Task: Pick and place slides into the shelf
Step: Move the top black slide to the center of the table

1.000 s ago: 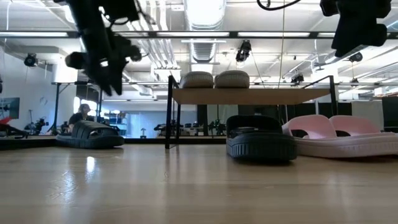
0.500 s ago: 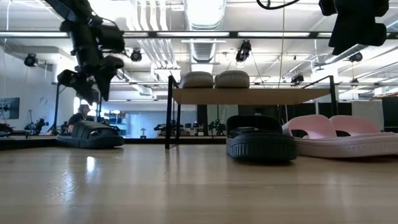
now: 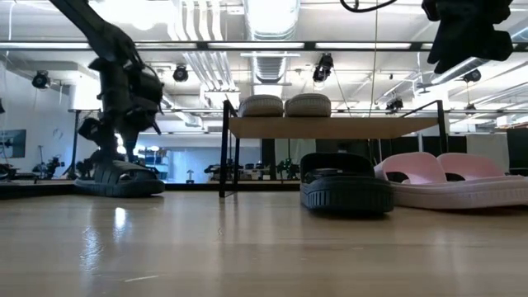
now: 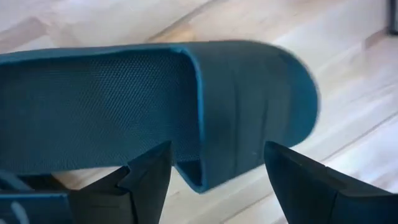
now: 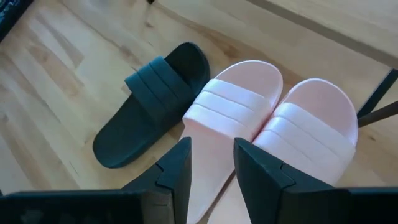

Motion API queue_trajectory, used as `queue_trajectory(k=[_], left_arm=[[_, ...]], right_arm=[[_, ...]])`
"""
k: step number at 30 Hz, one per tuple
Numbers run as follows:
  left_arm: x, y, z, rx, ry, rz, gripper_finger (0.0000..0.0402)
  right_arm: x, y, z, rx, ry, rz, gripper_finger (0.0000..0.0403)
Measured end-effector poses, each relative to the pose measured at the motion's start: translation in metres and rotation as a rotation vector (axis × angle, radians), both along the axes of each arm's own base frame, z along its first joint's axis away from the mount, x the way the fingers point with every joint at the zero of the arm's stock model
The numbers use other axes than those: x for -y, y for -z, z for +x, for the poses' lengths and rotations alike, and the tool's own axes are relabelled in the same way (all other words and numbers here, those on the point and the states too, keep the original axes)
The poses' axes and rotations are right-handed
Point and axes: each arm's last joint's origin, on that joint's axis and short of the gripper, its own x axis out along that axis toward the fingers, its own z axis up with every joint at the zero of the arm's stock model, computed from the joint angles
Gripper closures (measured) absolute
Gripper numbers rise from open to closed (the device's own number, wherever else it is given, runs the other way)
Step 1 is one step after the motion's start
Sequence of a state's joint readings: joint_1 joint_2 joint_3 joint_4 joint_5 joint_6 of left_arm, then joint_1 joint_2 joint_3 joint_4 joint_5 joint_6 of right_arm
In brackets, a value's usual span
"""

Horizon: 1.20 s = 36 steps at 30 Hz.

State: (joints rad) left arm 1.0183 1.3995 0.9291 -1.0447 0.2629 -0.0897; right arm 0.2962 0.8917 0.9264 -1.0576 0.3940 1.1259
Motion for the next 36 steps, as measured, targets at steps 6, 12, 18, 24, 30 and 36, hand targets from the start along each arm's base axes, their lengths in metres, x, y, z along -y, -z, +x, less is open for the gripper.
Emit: queue_trajectory(k=[6,12,18,24,30,36], left_arm=[[-0.007,0.022,0.006,0.065,0.078,-0.147,0.0162],[-0.009,0.034,0.014,0.22,0.12,-0.28,0.0167],[-0.008,0.031,0.014,0.234,0.149,-0.259,0.026],[-0.001,0.02,0.016,0.254,0.179,-0.222,0.039],[0.034,-0.012,0.027,0.296,0.323,-0.139,0.0397],[0.097,-0.045,0.03,0.222,0.64,-0.019,0.04]], right_arm=[[0.0,0.0,0.0,0.006,0.021,0.015,0.0291],[0.0,0.0,0.0,0.006,0.021,0.015,0.0291],[0.0,0.0,0.0,0.005,0.022,0.012,0.0291],[0.001,0.0,-0.001,0.0,0.028,-0.018,0.0291],[0.001,0.0,-0.001,-0.005,0.014,-0.028,0.0291],[0.001,0.001,-0.001,-0.016,-0.009,-0.046,0.0291]])
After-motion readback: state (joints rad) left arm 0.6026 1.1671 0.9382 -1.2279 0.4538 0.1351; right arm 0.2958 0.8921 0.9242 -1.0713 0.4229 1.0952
